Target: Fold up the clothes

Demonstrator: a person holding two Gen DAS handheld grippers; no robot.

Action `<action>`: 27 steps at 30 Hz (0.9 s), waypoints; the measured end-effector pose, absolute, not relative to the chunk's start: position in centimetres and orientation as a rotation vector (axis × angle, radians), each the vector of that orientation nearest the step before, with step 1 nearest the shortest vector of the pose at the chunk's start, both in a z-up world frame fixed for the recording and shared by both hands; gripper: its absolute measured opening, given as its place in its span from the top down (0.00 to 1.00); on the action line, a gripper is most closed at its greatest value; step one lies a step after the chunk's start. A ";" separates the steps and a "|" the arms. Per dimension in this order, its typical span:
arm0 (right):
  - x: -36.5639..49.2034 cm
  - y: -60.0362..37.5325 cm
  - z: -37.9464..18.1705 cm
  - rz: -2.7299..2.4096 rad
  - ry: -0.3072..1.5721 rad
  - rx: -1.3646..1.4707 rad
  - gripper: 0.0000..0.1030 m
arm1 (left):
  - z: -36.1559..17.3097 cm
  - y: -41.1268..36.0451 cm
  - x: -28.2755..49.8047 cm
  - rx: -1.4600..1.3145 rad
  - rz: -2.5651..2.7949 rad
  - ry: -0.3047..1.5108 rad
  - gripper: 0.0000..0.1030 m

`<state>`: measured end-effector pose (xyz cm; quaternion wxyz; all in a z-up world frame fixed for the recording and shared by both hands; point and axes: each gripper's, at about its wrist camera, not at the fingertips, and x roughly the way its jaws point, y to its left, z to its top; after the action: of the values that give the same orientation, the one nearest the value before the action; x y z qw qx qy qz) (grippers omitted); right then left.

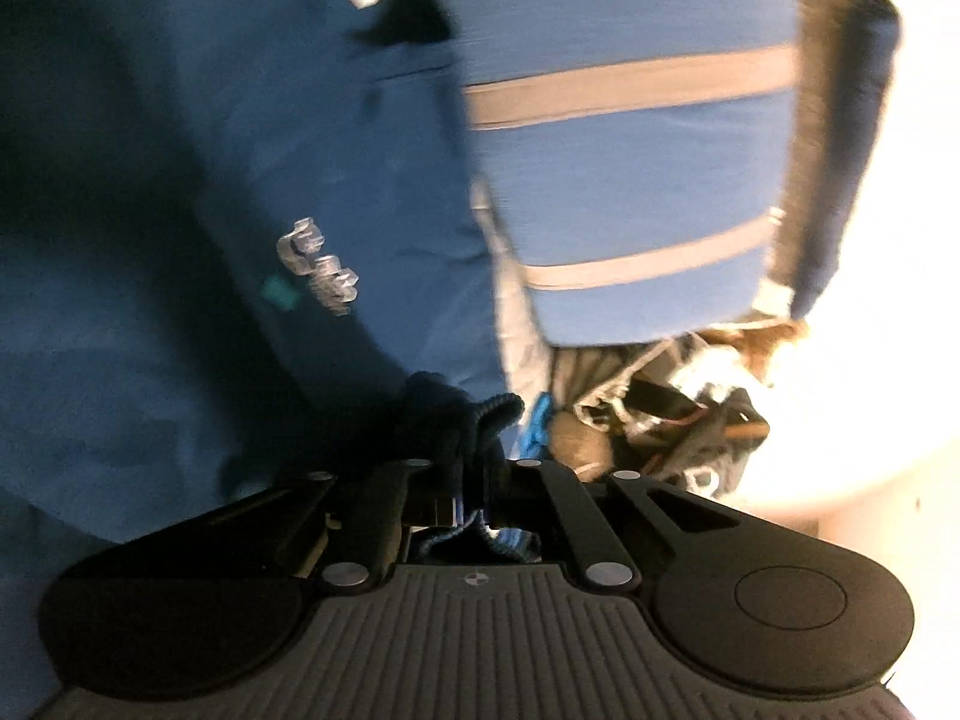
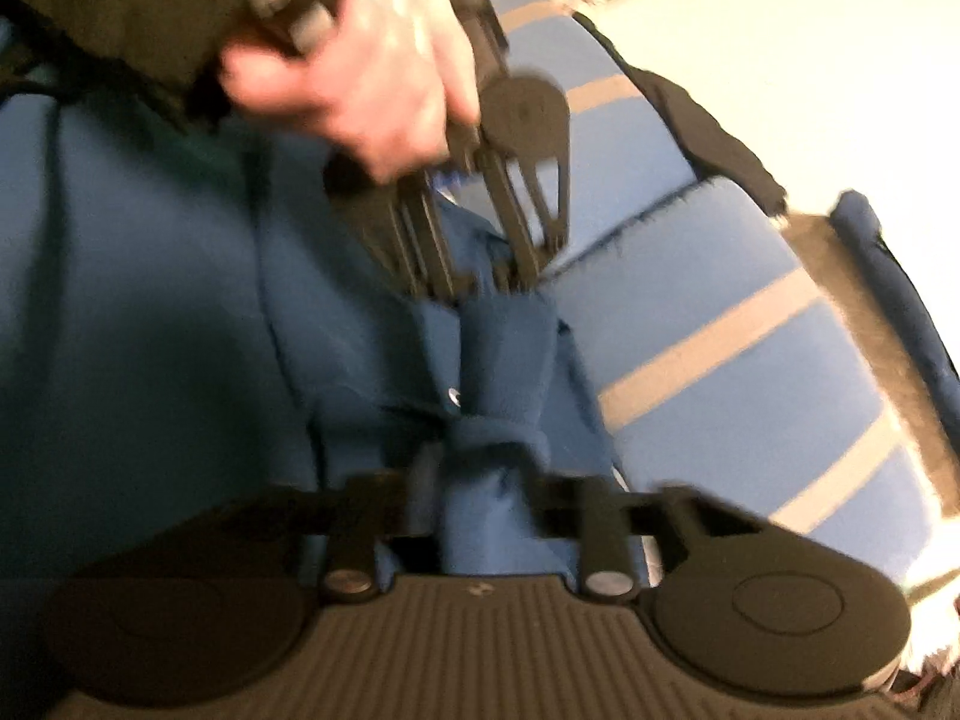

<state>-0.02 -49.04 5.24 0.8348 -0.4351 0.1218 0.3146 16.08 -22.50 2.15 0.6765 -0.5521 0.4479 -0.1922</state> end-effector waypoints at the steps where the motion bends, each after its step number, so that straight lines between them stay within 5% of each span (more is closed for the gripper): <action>1: 0.3 -49.3 5.2 0.649 0.267 -0.908 0.19 | 2.8 -22.5 16.0 -1.229 -0.449 0.990 0.95; 7: 3.0 -51.4 4.1 0.511 0.368 -0.816 0.17 | 6.5 -22.3 15.2 -1.171 -0.515 0.906 0.95; 15: 7.1 -55.5 3.0 0.194 0.407 -0.605 0.00 | 11.2 -21.4 13.8 -1.045 -0.541 0.789 0.95; 27: 13.6 -63.1 4.3 0.058 0.720 0.032 0.00 | 16.7 -18.1 13.2 -1.021 -0.525 0.626 0.96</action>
<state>13.57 -63.07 4.32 0.9353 0.0156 0.3523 0.0285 13.19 -18.13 16.74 0.7938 -0.4748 0.2913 -0.2440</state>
